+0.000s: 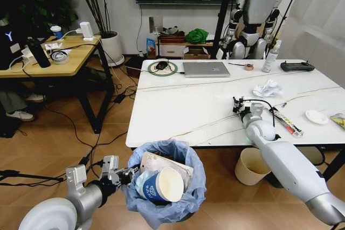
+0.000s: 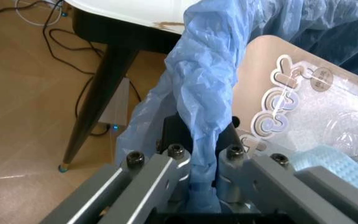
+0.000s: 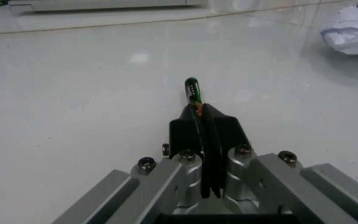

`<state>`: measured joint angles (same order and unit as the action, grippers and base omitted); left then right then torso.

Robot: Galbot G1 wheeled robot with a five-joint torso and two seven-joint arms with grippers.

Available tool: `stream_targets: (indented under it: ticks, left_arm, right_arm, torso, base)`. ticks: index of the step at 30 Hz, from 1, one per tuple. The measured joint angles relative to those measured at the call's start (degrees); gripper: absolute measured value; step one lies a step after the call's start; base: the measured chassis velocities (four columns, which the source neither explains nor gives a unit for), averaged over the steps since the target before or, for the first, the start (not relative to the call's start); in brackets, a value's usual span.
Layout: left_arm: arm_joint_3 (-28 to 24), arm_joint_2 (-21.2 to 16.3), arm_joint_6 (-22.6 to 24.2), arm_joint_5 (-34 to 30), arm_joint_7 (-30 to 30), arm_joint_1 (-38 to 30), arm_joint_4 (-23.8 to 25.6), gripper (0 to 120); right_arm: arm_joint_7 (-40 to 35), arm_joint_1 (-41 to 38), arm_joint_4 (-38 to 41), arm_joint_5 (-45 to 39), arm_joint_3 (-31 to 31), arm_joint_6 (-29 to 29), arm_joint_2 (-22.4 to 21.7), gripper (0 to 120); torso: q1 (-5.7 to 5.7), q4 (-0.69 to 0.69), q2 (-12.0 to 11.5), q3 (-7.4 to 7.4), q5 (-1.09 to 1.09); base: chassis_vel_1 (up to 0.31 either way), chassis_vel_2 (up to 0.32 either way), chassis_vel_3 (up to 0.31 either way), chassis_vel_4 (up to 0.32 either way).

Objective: Pick up the trash bin and place the trash from the table into it.

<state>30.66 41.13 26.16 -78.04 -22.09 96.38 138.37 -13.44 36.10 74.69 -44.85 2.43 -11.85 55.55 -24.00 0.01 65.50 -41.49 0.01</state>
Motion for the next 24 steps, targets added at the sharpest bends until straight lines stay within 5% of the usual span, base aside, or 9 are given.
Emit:
stream_targets:
  ticks: [11,24]
  left_arm:
    - [-0.6,0.7,-0.5,1.0,0.2,0.4,0.1,0]
    - [0.9,1.7,-1.0,1.8,-0.3,1.9,1.8,0]
  right_arm:
    - [7.5,10.4,28.7,-10.6,6.3,3.3,-14.1,0]
    - [13.3,16.1,56.0,-15.7,4.9,6.9,-29.2,0]
  torso:
    - [0.0,-0.03,0.0,0.02,-0.01]
    - [0.01,-0.01,0.0,0.02,-0.01]
  base:
    - [0.0,0.0,0.0,0.0]
    - [0.0,0.0,0.0,0.0]
